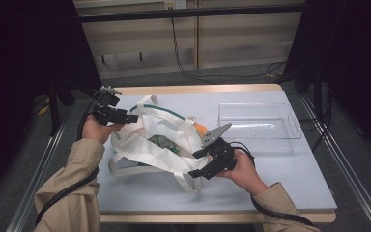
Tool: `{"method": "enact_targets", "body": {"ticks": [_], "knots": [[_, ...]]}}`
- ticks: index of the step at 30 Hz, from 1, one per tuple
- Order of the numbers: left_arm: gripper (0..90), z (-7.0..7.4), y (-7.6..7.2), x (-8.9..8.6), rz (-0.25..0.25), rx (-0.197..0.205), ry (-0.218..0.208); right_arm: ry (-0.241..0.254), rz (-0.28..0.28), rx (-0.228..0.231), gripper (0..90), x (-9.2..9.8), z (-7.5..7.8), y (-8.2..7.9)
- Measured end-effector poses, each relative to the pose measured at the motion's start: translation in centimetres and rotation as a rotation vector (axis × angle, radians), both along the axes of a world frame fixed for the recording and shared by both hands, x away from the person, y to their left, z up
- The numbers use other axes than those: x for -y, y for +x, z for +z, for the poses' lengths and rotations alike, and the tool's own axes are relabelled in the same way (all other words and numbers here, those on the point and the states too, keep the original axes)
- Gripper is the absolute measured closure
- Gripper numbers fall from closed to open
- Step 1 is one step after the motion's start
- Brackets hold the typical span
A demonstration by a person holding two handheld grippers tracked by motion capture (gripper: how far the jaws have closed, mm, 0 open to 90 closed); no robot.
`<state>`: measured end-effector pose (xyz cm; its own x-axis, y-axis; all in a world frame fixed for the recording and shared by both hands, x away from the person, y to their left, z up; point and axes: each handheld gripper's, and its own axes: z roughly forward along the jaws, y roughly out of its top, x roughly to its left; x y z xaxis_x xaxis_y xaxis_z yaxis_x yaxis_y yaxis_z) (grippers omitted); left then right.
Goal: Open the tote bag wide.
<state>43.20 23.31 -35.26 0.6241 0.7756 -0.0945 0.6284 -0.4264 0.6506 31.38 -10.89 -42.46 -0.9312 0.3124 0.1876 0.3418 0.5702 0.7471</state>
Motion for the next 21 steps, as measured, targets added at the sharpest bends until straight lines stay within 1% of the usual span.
{"method": "enact_targets", "body": {"ticks": [1, 3, 4, 5, 7, 10, 11, 13, 15, 16, 17, 18, 19, 21], "knots": [[41.1, 0.24, -0.13, 0.1, -0.01, 0.011, 0.004, 0.002, 0.003, 0.0, 25.6, 0.02, 0.02, 0.03], [41.5, 0.49, -0.26, 0.25, -0.016, 0.015, -0.003, -0.004, 0.009, 0.004, 24.9, -0.05, 0.11, 0.06], [41.4, 0.61, -0.37, 0.36, -0.011, 0.017, -0.007, -0.004, 0.005, 0.003, 24.3, -0.13, 0.15, 0.09], [41.4, 0.71, -0.41, 0.36, -0.014, 0.018, -0.004, -0.002, 0.006, 0.005, 24.1, -0.18, 0.16, 0.18], [41.6, 0.82, -0.49, 0.35, -0.018, 0.014, -0.007, -0.002, -0.005, 0.001, 23.3, -0.26, 0.29, 0.29], [41.6, 0.92, -0.62, 0.35, -0.023, 0.015, -0.012, 0.004, -0.003, 0.0, 23.5, -0.32, 0.41, 0.38], [41.9, 0.94, -0.67, 0.38, -0.022, 0.016, -0.019, 0.004, -0.005, 0.001, 23.6, -0.37, 0.49, 0.4], [42.3, 1.02, -0.83, 0.37, -0.029, 0.015, -0.008, 0.003, -0.012, 0.011, 23.7, -0.47, 0.72, 0.47], [42.3, 0.99, -0.81, 0.31, -0.032, 0.015, -0.011, 0.005, -0.012, 0.015, 23.7, -0.51, 0.77, 0.53], [42.4, 1.0, -0.8, 0.24, -0.033, 0.016, -0.011, 0.004, -0.021, 0.018, 23.9, -0.59, 0.88, 0.64], [42.5, 1.11, -0.89, 0.12, -0.034, 0.023, -0.009, 0.011, -0.021, 0.022, 24.2, -0.63, 0.9, 0.75], [42.5, 1.08, -0.92, 0.13, -0.028, 0.032, -0.018, 0.009, -0.025, 0.025, 24.5, -0.66, 0.95, 0.81], [42.5, 1.14, -0.93, 0.04, -0.029, 0.033, -0.023, 0.013, -0.024, 0.021, 24.9, -0.71, 0.96, 0.86], [42.4, 1.19, -0.9, -0.12, -0.025, 0.03, -0.022, 0.008, -0.027, 0.029, 25.4, -0.81, 0.94, 0.95]]}}
